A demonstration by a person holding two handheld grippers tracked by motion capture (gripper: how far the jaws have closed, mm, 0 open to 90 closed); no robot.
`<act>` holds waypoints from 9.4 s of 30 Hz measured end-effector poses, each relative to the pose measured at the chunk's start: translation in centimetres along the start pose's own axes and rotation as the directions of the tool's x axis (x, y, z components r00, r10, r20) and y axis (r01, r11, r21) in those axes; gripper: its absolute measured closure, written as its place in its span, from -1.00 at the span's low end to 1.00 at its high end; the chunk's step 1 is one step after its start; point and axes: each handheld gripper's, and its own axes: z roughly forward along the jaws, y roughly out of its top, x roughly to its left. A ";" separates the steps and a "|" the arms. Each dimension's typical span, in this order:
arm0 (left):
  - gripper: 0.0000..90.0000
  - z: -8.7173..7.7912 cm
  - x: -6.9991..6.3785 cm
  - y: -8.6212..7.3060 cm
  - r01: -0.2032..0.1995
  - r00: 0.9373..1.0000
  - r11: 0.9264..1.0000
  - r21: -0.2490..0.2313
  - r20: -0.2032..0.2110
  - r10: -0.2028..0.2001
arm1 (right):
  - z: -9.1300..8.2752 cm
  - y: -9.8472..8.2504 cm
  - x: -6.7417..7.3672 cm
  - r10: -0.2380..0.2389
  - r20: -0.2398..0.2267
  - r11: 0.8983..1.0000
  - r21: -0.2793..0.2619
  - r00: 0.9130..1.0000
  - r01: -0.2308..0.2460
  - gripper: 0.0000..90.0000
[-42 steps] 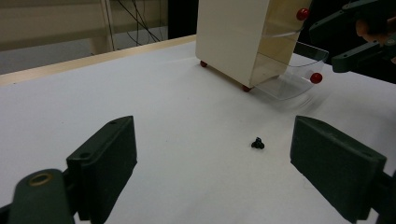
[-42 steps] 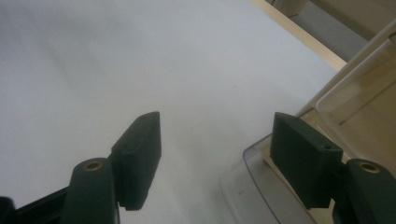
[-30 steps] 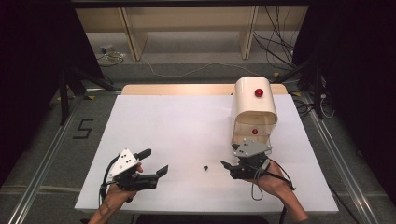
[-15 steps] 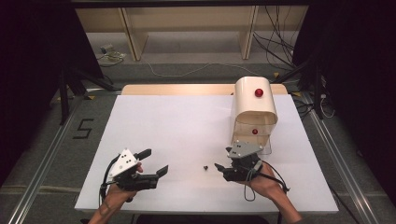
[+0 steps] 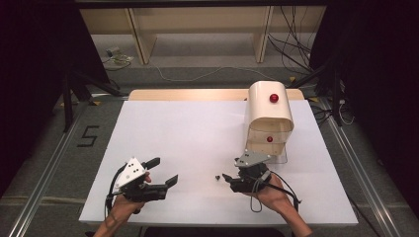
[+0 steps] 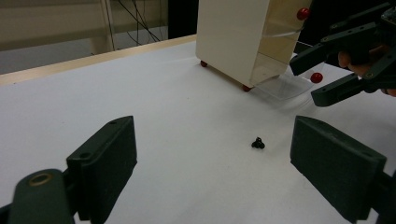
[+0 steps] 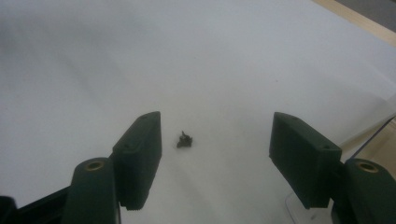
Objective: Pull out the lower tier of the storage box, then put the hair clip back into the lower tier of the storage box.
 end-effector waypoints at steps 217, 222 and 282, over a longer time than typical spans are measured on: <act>-0.68 -0.3 0.1 -0.1 -0.003 1.000 1.000 -0.001 -0.001 0.003 | 1.8 1.9 -0.7 0.154 -0.046 0.988 0.022 0.987 -0.154 0.76; -0.68 -0.3 0.0 -0.1 -0.001 1.000 1.000 -0.002 0.000 0.001 | 1.6 1.9 -0.9 0.158 -0.044 0.987 0.016 0.986 -0.157 0.76; -0.68 -0.3 0.1 -0.1 -0.005 1.000 1.000 -0.005 -0.002 0.005 | -2.4 1.7 -4.2 0.225 0.020 0.971 -0.085 0.974 -0.223 0.76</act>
